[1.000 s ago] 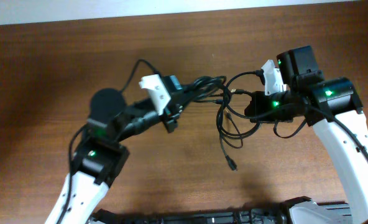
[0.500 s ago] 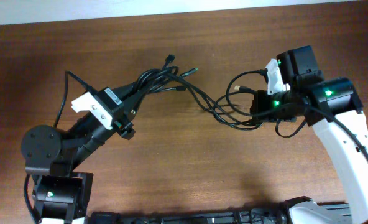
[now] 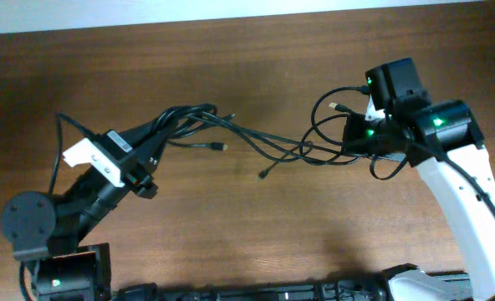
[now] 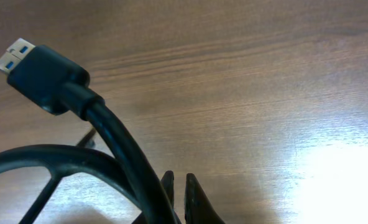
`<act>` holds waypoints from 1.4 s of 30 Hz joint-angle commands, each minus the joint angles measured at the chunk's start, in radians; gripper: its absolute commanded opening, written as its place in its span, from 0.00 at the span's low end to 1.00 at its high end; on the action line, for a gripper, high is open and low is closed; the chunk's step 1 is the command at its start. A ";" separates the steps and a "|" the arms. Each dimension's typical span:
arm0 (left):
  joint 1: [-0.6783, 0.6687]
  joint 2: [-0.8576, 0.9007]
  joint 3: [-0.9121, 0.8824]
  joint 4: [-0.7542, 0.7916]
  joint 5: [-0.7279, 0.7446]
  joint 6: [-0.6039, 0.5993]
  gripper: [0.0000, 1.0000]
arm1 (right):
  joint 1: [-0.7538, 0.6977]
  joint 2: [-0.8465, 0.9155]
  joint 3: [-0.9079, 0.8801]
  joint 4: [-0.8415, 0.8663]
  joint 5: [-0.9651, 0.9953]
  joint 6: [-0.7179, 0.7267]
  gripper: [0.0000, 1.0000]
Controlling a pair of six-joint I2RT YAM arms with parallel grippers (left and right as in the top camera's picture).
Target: Untangle cables
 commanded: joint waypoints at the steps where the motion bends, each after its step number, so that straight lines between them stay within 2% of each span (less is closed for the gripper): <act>1: 0.155 -0.037 0.044 0.029 -0.277 -0.053 0.00 | -0.117 0.053 -0.039 -0.045 0.256 -0.047 0.04; 4: 0.225 -0.037 0.044 -0.017 -0.299 -0.054 0.00 | -0.179 0.055 -0.039 -0.045 0.253 -0.047 0.05; 5: 0.233 -0.037 0.044 -0.035 -0.298 -0.068 0.00 | -0.198 0.055 -0.039 -0.045 0.253 -0.047 0.08; 6: 0.232 -0.037 0.044 -0.044 -0.288 -0.068 0.00 | -0.200 0.055 -0.039 -0.044 0.249 -0.047 0.16; 8: 0.232 -0.037 0.044 -0.049 -0.219 -0.068 0.00 | -0.199 0.055 -0.039 -0.037 0.209 -0.048 0.21; 15: 0.232 -0.037 0.044 -0.052 -0.114 -0.068 0.00 | -0.198 0.055 -0.039 -0.009 0.090 -0.048 0.20; 21: 0.232 -0.032 0.044 -0.058 0.046 -0.068 0.00 | -0.198 0.055 -0.039 0.026 -0.114 -0.073 0.20; 23: 0.232 -0.032 0.044 -0.076 0.056 -0.068 0.00 | -0.198 0.055 -0.039 0.055 -0.314 -0.254 0.24; 25: 0.232 -0.031 0.044 -0.095 0.070 -0.068 0.00 | -0.198 0.055 -0.039 0.078 -0.488 -0.375 0.29; 33: 0.232 -0.032 0.044 -0.093 0.096 -0.090 0.00 | -0.198 0.055 -0.039 0.091 -0.488 -0.377 0.31; 35: 0.232 -0.031 0.044 -0.081 0.115 -0.120 0.00 | -0.198 0.055 -0.039 0.090 -0.518 -0.443 0.31; 38: 0.205 -0.031 0.044 -0.070 0.121 -0.131 0.00 | -0.197 0.055 -0.039 0.090 -0.749 -0.657 0.36; 39: 0.172 -0.031 0.044 -0.048 0.121 -0.131 0.00 | -0.195 0.055 -0.039 0.091 -0.855 -0.756 0.40; 42: 0.091 -0.031 0.044 0.006 0.115 -0.131 0.00 | -0.171 0.055 -0.039 0.103 -1.006 -0.906 0.52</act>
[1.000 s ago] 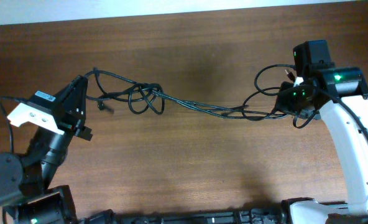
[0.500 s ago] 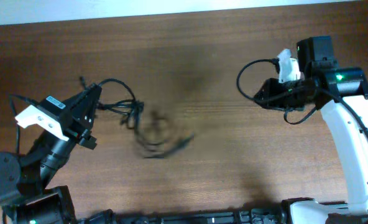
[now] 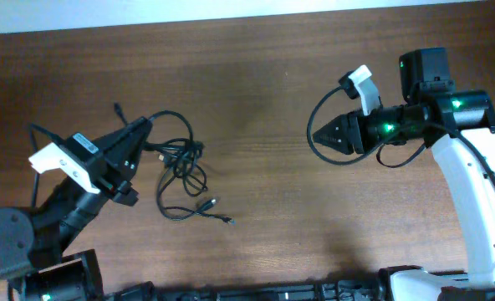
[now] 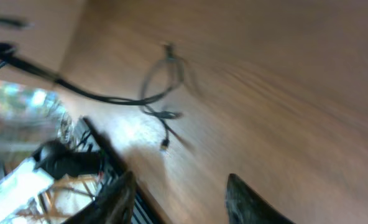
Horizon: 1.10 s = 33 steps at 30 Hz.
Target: Untangle cables
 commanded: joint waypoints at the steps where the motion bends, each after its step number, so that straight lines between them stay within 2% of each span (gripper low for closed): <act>1: -0.085 -0.001 0.025 0.046 -0.008 -0.016 0.00 | 0.031 0.003 -0.008 0.026 -0.229 -0.208 0.56; 2: -0.118 0.006 0.025 0.051 -0.027 -0.016 0.00 | 0.050 0.003 -0.008 0.057 -0.261 -0.207 0.62; 5: -0.183 0.035 0.025 0.071 -0.035 -0.016 0.00 | 0.124 0.003 -0.008 0.147 -0.286 -0.207 0.67; 11: -0.331 0.103 0.025 0.184 -0.035 -0.016 0.00 | 0.275 0.003 -0.008 0.316 -0.285 -0.207 0.71; 14: -0.338 0.111 0.025 0.204 -0.035 -0.016 0.00 | 0.294 0.003 -0.008 0.328 -0.285 -0.207 0.72; 16: -0.338 0.111 0.025 0.220 -0.035 -0.016 0.00 | 0.307 0.003 -0.008 0.328 -0.285 -0.207 0.78; 17: -0.339 0.111 0.025 0.234 -0.035 -0.017 0.00 | 0.317 0.003 -0.008 0.328 -0.285 -0.206 0.86; 18: -0.339 0.111 0.025 0.238 -0.035 -0.016 0.00 | 0.322 0.003 -0.008 0.328 -0.285 -0.207 0.89; 25: -0.339 0.115 0.025 0.272 -0.035 -0.047 0.00 | 0.326 0.003 -0.008 0.365 -0.285 -0.208 0.93; 29: -0.339 0.128 0.025 0.282 -0.085 -0.173 0.00 | 0.327 0.003 -0.008 0.373 -0.377 -0.383 0.93; 33: -0.340 0.168 0.025 0.282 -0.084 -0.299 0.00 | 0.327 0.003 -0.008 0.512 -0.386 -0.394 0.93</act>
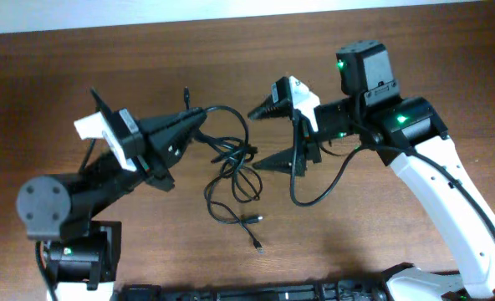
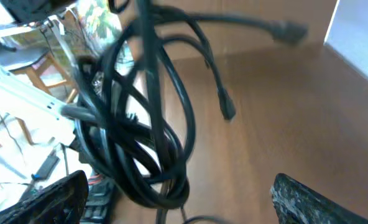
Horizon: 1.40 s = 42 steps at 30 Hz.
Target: Untangle cables
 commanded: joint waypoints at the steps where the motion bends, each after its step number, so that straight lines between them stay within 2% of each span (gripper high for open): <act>1: -0.005 0.030 0.024 0.005 -0.023 -0.134 0.00 | 0.008 0.002 -0.005 0.069 -0.047 -0.037 0.93; 4: -0.012 0.051 0.024 0.034 -0.019 -0.177 0.00 | 0.039 0.002 -0.005 0.115 -0.032 -0.037 0.93; 7: -0.067 0.052 0.024 0.114 -0.023 -0.177 0.00 | 0.082 0.002 -0.005 0.117 0.077 -0.037 0.92; 9: -0.086 0.052 0.024 0.137 -0.027 -0.176 0.00 | 0.094 0.002 -0.005 0.117 0.085 -0.037 0.89; 11: -0.092 0.057 0.024 0.136 -0.034 -0.176 0.00 | 0.097 0.002 -0.005 0.117 0.090 -0.037 0.65; 13: -0.092 0.071 0.024 0.135 -0.034 -0.176 0.00 | 0.097 0.002 -0.005 0.117 0.122 -0.036 0.30; 14: -0.092 0.081 0.024 0.129 -0.034 -0.176 0.00 | 0.097 0.002 -0.005 0.117 0.134 -0.028 0.17; 15: -0.092 0.090 0.024 0.119 -0.034 -0.176 0.00 | 0.097 0.002 -0.005 0.113 0.134 -0.028 0.08; 16: -0.092 0.103 0.024 0.099 -0.034 -0.176 0.00 | 0.097 0.002 -0.005 0.108 0.134 -0.028 0.04; 18: -0.092 0.126 0.024 0.074 -0.034 -0.176 0.02 | 0.096 0.002 -0.005 0.089 0.141 -0.028 0.04; 20: -0.092 0.148 0.024 0.047 -0.034 -0.175 0.14 | 0.096 0.002 -0.005 0.074 0.235 0.073 0.04; 22: -0.092 0.155 0.024 0.041 -0.015 -0.126 0.36 | 0.096 0.002 -0.005 0.047 0.328 0.146 0.04; 25: -0.092 0.157 0.024 -0.024 -0.016 -0.018 0.77 | 0.096 0.002 -0.005 -0.034 0.446 0.164 0.04; 26: -0.092 0.157 0.024 -0.040 -0.015 0.002 0.81 | 0.096 0.002 -0.005 -0.056 0.471 0.164 0.04; 27: -0.092 0.157 0.024 -0.064 -0.015 0.033 0.93 | 0.096 0.002 -0.005 -0.079 0.495 0.164 0.04; 28: -0.092 0.157 0.024 -0.091 -0.015 0.080 0.98 | 0.096 0.002 -0.005 -0.095 0.516 0.164 0.04; 34: -0.092 0.157 0.024 -0.385 -0.023 0.481 0.99 | 0.096 0.002 -0.005 -0.113 0.684 0.243 0.04; 37: -0.092 0.156 0.024 -0.423 -0.133 0.506 0.99 | 0.096 0.002 -0.005 -0.121 0.754 0.269 0.04; 39: -0.092 0.157 0.024 -0.424 -0.140 0.521 0.99 | 0.096 0.002 -0.005 -0.128 0.807 0.310 0.04; 42: -0.092 0.157 0.024 -0.453 -0.140 0.595 1.00 | 0.096 0.002 -0.005 -0.127 0.710 0.314 0.04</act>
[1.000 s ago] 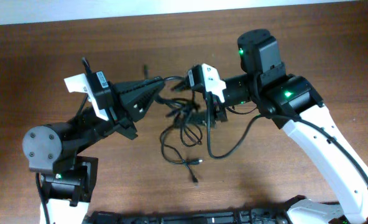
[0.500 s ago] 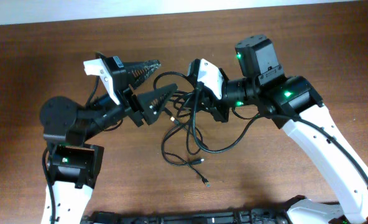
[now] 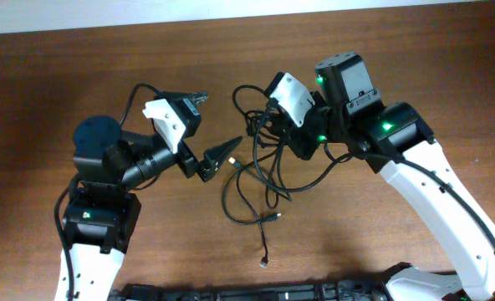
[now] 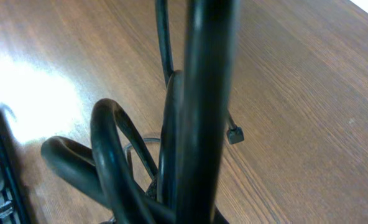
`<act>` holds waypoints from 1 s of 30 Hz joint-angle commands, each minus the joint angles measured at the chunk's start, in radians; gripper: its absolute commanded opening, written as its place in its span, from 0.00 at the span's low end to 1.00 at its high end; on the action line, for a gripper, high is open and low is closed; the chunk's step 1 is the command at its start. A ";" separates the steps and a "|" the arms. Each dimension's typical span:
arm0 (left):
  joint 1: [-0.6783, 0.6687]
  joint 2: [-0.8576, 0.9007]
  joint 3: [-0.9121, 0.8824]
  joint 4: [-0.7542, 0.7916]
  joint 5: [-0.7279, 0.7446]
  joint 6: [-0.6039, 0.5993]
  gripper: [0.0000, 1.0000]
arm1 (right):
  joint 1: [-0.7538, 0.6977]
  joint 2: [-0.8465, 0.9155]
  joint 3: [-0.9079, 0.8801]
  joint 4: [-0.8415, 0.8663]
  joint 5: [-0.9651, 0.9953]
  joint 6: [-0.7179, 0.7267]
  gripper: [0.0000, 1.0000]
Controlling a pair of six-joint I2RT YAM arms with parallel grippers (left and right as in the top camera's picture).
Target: Untangle cables
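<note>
A tangle of black cables (image 3: 260,167) hangs from my right gripper (image 3: 267,125), which is shut on the bunch near its top. Loops trail down to the table, and one thin end with a small plug (image 3: 265,263) lies toward the front. In the right wrist view thick cable strands (image 4: 204,93) fill the frame and hide the fingers; a small plug (image 4: 234,135) dangles behind. My left gripper (image 3: 222,119) stands open just left of the tangle. Its lower finger (image 3: 224,152) points at the loops and it holds nothing.
The brown wooden table (image 3: 415,251) lies all round. A dark strip of equipment (image 3: 256,293) runs along the front edge. The two arms face each other closely over the table's middle.
The left gripper has let go of the cables and now stands open. The right gripper, wide open beside the tangle before, is now shut on it.
First the tangle was stretched between both grippers. Then it hung from the left gripper alone, far left, with the right gripper open. Later the left brought it to the middle by the open right gripper. Now the right holds it and the left is open.
</note>
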 commanded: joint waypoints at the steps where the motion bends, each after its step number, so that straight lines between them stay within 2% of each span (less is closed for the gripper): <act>1: -0.002 -0.001 0.008 -0.039 -0.018 0.130 0.99 | 0.005 0.001 -0.005 0.008 -0.127 0.023 0.04; 3: -0.002 -0.001 0.008 -0.070 -0.018 0.178 0.99 | 0.005 0.001 -0.005 0.019 -0.223 0.024 0.04; 7: -0.006 -0.001 0.008 -0.084 -0.005 0.177 0.99 | 0.005 0.001 -0.005 0.078 -0.362 0.026 0.04; 16: -0.066 0.004 0.008 -0.087 0.126 0.237 0.95 | 0.005 0.001 -0.005 0.171 -0.399 0.053 0.04; 17: -0.066 0.009 0.008 -0.087 0.126 0.237 0.93 | 0.005 0.001 -0.005 0.182 -0.438 0.053 0.04; 20: -0.066 0.022 0.008 -0.087 0.144 0.237 0.74 | 0.005 0.001 -0.005 0.210 -0.463 0.053 0.04; 24: -0.066 0.023 0.008 -0.080 0.160 0.237 0.64 | 0.005 0.001 -0.005 0.219 -0.428 0.053 0.04; 27: -0.066 0.023 0.008 -0.055 0.179 0.237 0.67 | 0.005 0.001 -0.005 0.215 -0.426 0.053 0.04; 28: -0.066 0.023 0.008 -0.041 0.197 0.236 0.75 | 0.005 0.001 -0.005 0.211 -0.419 0.053 0.04; 30: -0.066 0.023 0.008 -0.013 0.208 0.236 0.79 | 0.005 0.001 -0.005 0.198 -0.372 0.053 0.04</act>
